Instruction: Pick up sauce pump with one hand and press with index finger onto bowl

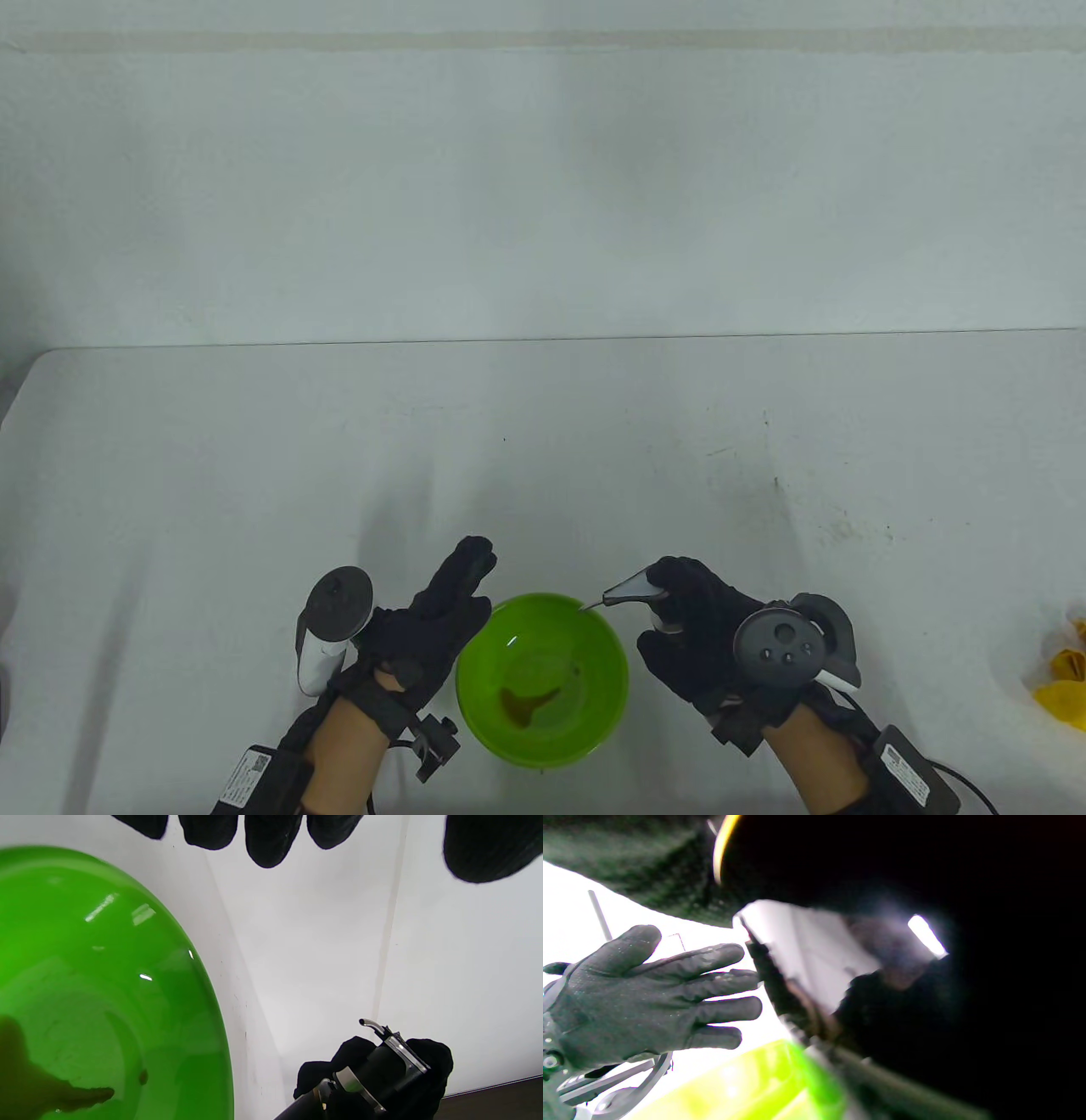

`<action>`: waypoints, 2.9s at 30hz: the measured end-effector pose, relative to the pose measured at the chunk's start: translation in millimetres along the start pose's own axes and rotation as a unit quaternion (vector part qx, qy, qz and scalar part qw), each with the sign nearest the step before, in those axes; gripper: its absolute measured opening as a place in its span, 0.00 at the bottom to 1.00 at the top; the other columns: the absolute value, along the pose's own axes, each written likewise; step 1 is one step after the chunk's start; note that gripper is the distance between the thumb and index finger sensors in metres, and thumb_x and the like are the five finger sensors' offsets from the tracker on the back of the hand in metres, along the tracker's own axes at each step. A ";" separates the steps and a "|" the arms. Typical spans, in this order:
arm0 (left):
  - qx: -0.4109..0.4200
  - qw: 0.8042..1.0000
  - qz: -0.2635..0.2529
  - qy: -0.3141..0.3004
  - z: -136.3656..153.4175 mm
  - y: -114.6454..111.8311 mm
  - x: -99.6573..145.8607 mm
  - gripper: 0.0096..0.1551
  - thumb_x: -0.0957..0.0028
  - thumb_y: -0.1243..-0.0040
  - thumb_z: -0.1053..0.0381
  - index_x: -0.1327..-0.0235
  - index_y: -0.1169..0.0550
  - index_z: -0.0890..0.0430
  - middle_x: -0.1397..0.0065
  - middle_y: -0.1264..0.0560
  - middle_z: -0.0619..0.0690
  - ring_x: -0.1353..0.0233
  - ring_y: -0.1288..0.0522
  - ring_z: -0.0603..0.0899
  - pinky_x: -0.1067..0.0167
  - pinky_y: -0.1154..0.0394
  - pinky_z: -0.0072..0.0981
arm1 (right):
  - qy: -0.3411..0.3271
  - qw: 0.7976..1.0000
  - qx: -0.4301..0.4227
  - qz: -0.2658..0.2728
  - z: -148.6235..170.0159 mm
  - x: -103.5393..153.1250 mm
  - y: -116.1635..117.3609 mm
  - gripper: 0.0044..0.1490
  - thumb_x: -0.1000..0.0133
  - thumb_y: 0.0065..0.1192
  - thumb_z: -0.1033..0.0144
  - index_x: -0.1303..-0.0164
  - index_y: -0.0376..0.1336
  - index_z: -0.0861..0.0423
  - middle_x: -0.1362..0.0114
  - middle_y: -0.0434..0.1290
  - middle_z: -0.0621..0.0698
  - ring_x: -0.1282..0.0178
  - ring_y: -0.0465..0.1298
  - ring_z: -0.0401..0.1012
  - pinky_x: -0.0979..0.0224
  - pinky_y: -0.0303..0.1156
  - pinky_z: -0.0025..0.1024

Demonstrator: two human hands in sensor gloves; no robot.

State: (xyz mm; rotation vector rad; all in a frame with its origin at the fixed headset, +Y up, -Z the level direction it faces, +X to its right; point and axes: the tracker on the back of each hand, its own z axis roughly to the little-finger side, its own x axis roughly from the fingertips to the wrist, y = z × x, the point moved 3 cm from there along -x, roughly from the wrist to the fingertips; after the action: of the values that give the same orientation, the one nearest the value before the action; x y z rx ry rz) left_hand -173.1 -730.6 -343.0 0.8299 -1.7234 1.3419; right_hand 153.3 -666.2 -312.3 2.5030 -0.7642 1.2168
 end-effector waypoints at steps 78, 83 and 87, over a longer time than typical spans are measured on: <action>-0.014 1.000 0.008 0.005 -0.9 -3.0 0.0 0.55 0.51 0.45 0.23 0.17 0.49 0.46 0.14 0.47 0.54 0.16 0.51 0.74 0.26 0.48 0.71 | 0.197 0.908 -0.086 0.358 206.7 -27.3 -83.2 0.77 0.54 0.81 0.33 0.36 0.21 0.39 0.21 0.41 0.58 0.22 0.49 0.70 0.33 0.53 0.82; -0.010 1.000 0.006 0.001 -0.9 -3.2 -0.5 0.55 0.50 0.45 0.23 0.17 0.49 0.46 0.14 0.47 0.54 0.16 0.51 0.73 0.26 0.48 0.71 | 0.143 0.919 -0.155 0.332 169.9 -20.2 -116.1 0.74 0.53 0.76 0.29 0.34 0.21 0.37 0.19 0.32 0.59 0.21 0.38 0.71 0.30 0.43 0.81; -0.004 1.000 -0.001 -0.008 -2.1 -2.5 -0.6 0.54 0.51 0.45 0.23 0.17 0.49 0.45 0.14 0.47 0.54 0.16 0.51 0.73 0.26 0.48 0.71 | 0.071 0.922 -0.178 0.336 122.3 -13.2 -144.2 0.66 0.49 0.68 0.27 0.29 0.25 0.39 0.18 0.32 0.61 0.20 0.35 0.68 0.27 0.40 0.76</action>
State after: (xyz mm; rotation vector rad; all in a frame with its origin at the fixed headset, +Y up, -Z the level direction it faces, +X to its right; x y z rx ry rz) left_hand -170.3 -729.1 -342.2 0.8398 -1.7383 1.3284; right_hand 306.8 -595.7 -398.2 1.8762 -1.7167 1.2723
